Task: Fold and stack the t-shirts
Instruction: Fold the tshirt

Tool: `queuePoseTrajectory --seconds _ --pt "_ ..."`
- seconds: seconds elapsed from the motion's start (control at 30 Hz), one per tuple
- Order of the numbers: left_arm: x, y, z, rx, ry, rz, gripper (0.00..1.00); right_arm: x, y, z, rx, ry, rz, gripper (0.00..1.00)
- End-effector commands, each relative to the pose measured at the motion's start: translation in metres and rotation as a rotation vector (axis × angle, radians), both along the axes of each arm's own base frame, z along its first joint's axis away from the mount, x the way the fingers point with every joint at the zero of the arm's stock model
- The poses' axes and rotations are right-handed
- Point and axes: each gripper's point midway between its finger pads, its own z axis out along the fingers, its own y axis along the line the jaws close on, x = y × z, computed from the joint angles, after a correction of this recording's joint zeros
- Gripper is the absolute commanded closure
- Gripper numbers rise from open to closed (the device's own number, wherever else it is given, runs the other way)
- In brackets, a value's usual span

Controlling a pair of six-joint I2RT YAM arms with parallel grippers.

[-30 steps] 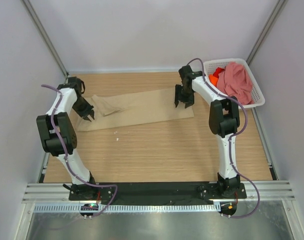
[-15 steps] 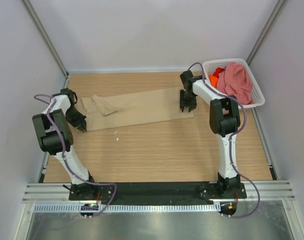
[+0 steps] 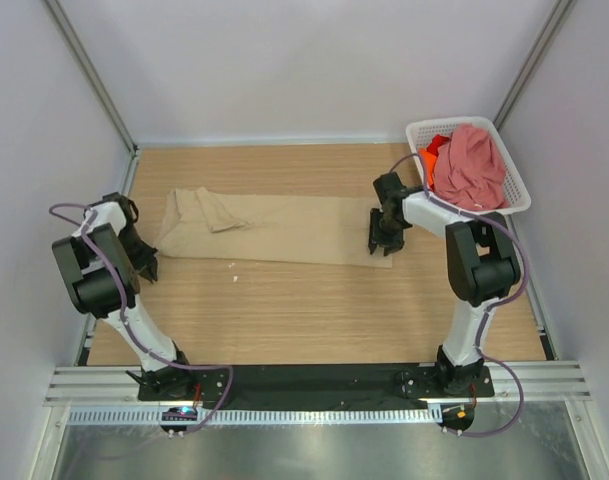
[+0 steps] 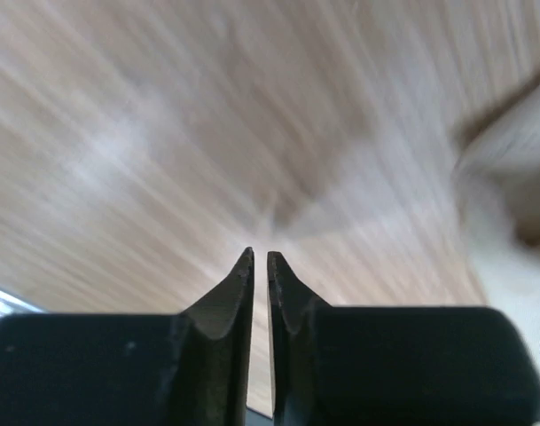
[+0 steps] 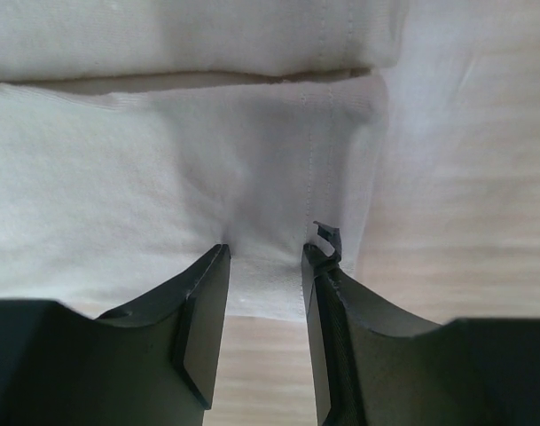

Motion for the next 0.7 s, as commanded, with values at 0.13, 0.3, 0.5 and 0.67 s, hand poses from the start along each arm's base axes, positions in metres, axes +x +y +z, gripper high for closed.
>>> queuePoseTrajectory --seconds 0.13,0.3,0.5,0.67 --pt "0.013 -0.034 0.074 -0.071 -0.31 -0.026 0.75 -0.118 0.056 -0.005 0.139 0.207 0.07 0.5" --pt "0.051 -0.118 0.102 -0.307 -0.56 -0.134 0.62 -0.131 0.086 0.023 0.203 0.163 0.158 0.43" --pt "0.087 -0.17 0.096 -0.428 -0.592 -0.161 0.62 -0.088 0.071 0.073 0.108 0.016 0.202 0.28" --pt "0.12 -0.164 0.082 -0.398 -0.581 -0.11 0.64 -0.084 0.061 0.087 0.135 -0.017 0.183 0.26"
